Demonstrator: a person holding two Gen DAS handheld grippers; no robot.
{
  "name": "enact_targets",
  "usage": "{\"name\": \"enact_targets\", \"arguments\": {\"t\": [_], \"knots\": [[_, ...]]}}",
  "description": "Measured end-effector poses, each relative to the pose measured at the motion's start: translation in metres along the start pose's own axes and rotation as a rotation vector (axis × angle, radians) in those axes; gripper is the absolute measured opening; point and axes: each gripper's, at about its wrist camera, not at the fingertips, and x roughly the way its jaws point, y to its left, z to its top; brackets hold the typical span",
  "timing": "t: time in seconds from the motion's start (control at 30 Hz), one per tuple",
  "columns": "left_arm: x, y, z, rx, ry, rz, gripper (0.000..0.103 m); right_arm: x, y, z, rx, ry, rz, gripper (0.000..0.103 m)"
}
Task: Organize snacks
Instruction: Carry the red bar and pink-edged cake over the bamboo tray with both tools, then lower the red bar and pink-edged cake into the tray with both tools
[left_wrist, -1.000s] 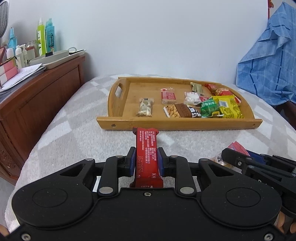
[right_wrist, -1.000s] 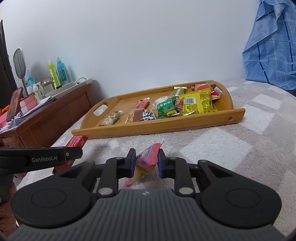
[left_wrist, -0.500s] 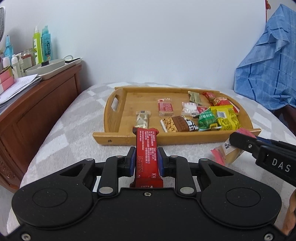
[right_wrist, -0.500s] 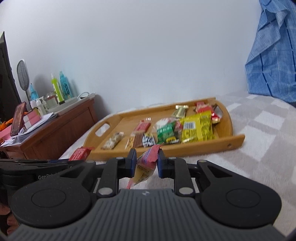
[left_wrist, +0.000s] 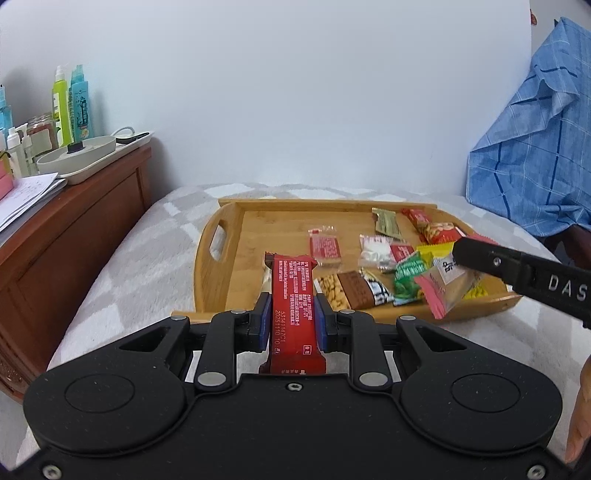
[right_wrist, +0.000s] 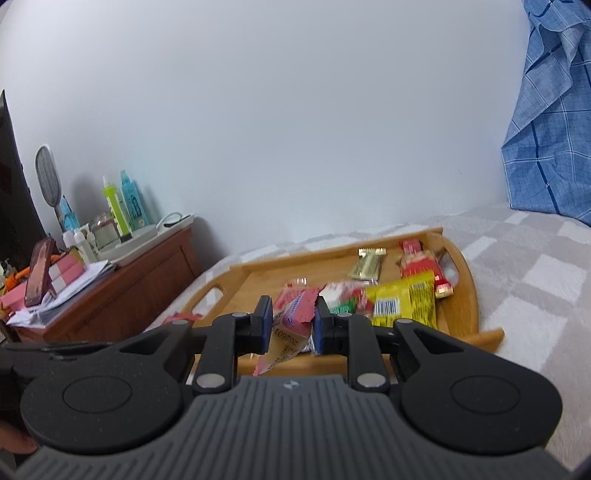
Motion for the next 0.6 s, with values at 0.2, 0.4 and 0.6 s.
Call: {"name": "enact_targets", "arguments": {"t": [0.2,0.4,0.6], "knots": [[0.012,0.002,0.012,-0.006,-0.004,-0.001,0.023,0.014,-0.004,0.012,0.011,0.0,0.002,0.026],[0.026,0.005,0.021,-0.014,0.002,0.001,0.023,0.024,-0.001,0.017,0.0,-0.002,0.003,0.026],[0.038,0.008,0.031,-0.036,-0.001,0.001,0.023,0.038,0.004,0.028,-0.008,-0.023,0.008,0.026]]}}
